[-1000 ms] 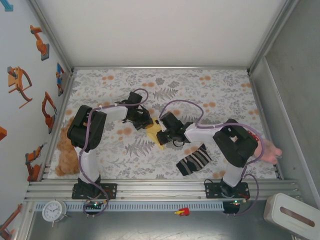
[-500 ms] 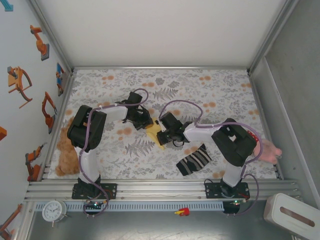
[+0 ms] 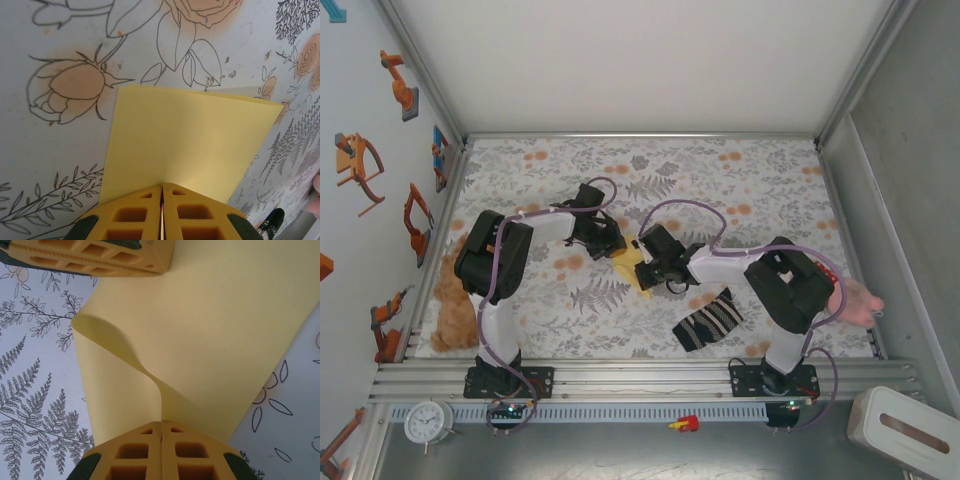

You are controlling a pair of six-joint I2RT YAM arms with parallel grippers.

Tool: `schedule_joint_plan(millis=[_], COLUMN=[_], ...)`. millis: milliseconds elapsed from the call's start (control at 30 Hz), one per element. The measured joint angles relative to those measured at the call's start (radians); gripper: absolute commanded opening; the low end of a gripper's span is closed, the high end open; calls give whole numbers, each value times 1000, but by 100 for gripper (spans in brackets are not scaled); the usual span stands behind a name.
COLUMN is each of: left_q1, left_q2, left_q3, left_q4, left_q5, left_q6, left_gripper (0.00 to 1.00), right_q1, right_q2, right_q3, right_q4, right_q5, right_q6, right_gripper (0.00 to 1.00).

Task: Fold a paper plane with a square sheet of paper (pick it up from the middle)

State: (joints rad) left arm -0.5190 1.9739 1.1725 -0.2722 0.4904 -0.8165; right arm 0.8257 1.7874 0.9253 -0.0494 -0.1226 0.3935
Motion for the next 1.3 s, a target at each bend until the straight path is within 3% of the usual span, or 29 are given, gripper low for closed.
schedule_joint_plan(millis=[1100,1233,1300], left_q1=[2,3,2], left_q2=[13,11,1], left_q3=[19,23,23], left_q4=[-17,-23,-31], left_q5=[4,3,-6], left_q6=[12,12,11], left_gripper=[7,10,17], right_q1=[0,0,0], right_q2=[-2,-2,-2], right_q3=[2,4,4], right_q4=[-18,-21,-21], right_q5=[24,24,24], right_q6=[0,0,0], right_gripper=[0,0,0])
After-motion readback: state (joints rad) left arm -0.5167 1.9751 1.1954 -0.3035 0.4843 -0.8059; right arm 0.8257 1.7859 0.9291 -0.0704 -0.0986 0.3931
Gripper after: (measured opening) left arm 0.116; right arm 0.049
